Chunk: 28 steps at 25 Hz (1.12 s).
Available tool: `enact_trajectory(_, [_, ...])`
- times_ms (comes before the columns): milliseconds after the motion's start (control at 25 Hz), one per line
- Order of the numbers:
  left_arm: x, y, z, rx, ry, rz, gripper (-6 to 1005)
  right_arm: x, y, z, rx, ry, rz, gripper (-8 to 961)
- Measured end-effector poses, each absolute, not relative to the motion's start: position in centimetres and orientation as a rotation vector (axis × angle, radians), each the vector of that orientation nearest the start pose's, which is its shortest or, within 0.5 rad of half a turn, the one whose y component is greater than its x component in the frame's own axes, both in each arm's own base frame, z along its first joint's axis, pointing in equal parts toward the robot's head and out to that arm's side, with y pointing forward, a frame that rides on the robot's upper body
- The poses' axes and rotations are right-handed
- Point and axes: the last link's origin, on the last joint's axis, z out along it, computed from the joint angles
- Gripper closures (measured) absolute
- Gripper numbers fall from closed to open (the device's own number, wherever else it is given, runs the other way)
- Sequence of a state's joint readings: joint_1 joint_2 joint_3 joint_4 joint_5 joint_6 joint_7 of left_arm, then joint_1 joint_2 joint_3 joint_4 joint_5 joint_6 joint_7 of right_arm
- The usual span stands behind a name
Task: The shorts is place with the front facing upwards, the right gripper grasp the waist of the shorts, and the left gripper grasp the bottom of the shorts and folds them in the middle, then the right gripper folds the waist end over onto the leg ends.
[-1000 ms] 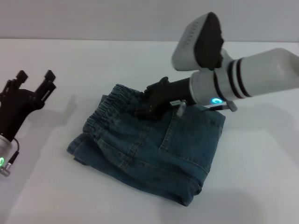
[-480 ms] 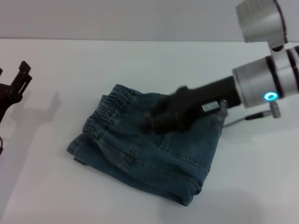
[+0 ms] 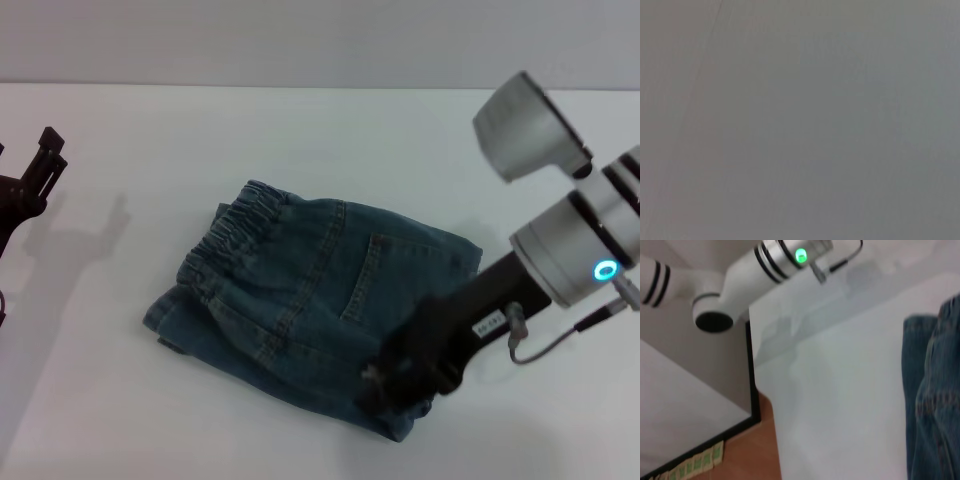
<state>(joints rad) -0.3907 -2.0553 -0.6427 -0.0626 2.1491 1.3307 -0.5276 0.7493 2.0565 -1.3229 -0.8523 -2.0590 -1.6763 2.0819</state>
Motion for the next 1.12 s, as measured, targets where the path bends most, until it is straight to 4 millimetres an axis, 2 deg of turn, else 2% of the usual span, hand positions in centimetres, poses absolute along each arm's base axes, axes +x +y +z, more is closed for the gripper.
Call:
enact_trajectory(400, [-34.9, 30.2, 0.6, -1.543, -0.737, -0.946, 156, 17.4, 32.3, -5.8, -3.273, 0.922, -0.188, 545])
enact_trajectory(720, [-35.0, 30.1, 0.5, -1.542, -0.746, -0.940, 156, 18.7, 33.4, -5.9, -3.160, 0.935, -0.289, 545])
enact_trajectory(920, [-35.0, 30.0, 0.3, -1.544, -0.751, -0.936, 156, 19.2, 34.5, -5.5, -3.076, 0.946, -0.247, 546])
enact_trajectory(1120, [-35.1, 29.8, 0.2, -1.545, -0.757, -0.936, 156, 19.7, 36.0, -4.2, -2.974, 0.980, -0.142, 546])
